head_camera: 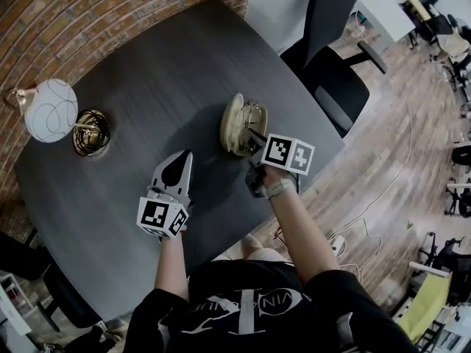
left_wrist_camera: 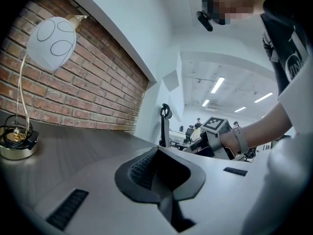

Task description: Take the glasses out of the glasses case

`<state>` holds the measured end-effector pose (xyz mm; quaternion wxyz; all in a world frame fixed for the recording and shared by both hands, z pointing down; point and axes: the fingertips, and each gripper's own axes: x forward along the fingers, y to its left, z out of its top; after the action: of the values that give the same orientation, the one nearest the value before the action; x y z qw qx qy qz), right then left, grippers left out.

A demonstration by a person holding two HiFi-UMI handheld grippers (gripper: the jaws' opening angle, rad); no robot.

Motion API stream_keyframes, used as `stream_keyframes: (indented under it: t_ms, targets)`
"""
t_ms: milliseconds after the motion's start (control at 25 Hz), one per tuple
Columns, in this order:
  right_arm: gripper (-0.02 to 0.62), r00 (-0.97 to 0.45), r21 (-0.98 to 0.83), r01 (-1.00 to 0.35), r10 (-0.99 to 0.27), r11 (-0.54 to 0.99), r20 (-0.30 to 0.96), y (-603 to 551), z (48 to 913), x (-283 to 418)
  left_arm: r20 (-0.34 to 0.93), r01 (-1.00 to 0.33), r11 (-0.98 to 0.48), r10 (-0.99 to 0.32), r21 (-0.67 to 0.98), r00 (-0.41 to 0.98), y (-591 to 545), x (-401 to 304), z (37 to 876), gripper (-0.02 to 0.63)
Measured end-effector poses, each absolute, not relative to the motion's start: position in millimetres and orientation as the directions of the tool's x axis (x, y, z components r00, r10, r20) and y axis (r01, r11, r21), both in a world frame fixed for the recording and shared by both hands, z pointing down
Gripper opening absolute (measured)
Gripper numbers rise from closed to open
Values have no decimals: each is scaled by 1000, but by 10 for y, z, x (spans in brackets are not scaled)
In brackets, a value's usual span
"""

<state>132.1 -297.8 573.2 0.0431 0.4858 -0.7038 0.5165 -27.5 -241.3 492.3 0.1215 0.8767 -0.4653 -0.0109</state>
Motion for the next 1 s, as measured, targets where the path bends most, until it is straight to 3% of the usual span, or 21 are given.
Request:
stream_keyframes:
  t_ms: [1000]
  targets:
    - [38,-629,-734,-662,-644,150,436,-3045,5306,1058,98,-861,-463,-866,208,490,-2275,-480,4721,12]
